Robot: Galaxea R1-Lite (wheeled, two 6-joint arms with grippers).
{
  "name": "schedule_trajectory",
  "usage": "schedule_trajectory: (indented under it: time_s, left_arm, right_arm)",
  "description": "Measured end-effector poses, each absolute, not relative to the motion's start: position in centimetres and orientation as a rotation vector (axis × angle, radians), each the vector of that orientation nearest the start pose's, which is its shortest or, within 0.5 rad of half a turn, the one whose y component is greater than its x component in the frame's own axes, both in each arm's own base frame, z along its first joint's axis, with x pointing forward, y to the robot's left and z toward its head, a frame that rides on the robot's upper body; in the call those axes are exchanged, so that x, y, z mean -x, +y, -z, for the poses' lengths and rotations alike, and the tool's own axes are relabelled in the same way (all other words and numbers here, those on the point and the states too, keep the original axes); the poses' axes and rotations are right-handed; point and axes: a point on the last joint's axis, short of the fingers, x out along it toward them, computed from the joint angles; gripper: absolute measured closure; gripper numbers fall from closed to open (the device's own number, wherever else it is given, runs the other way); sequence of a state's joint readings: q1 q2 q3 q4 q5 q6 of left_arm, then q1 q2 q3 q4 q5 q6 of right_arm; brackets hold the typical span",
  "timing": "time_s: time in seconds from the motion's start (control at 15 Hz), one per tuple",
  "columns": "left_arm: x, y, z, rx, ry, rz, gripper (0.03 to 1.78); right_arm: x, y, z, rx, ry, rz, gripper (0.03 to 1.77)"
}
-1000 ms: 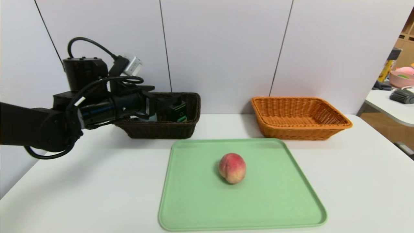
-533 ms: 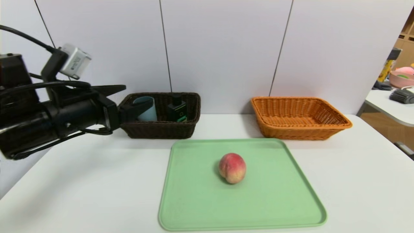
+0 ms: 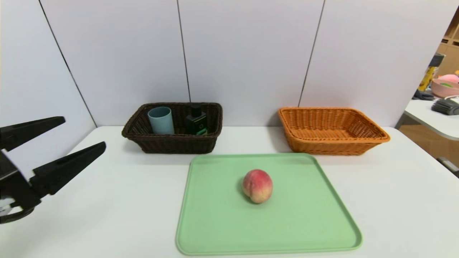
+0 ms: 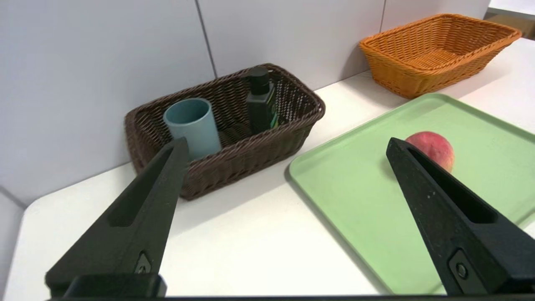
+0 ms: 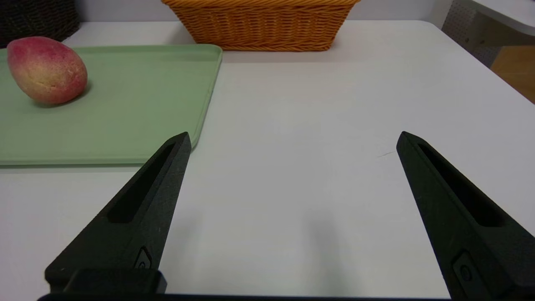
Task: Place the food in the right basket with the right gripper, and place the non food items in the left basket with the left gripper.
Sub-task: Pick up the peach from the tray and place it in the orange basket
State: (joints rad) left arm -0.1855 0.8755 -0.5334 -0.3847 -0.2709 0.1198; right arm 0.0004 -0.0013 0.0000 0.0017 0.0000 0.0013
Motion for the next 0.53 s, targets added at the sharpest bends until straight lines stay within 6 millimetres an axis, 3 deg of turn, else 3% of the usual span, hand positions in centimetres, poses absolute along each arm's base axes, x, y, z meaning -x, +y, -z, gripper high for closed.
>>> schedule_trajectory:
  time_s: [0.2, 0.53]
  left_arm:
    - [-6.2, -1.3, -23.5, -0.125, -0.092, 0.382, 0.12]
    - [-2.3, -0.6, -19.1, -0.132, -0.122, 0.275, 0.12]
  right_arm:
    - [2.3, 0.0, -7.5, 0.0, 0.0, 0.0, 0.1]
    - [2.3, 0.0, -7.5, 0.0, 0.0, 0.0, 0.1]
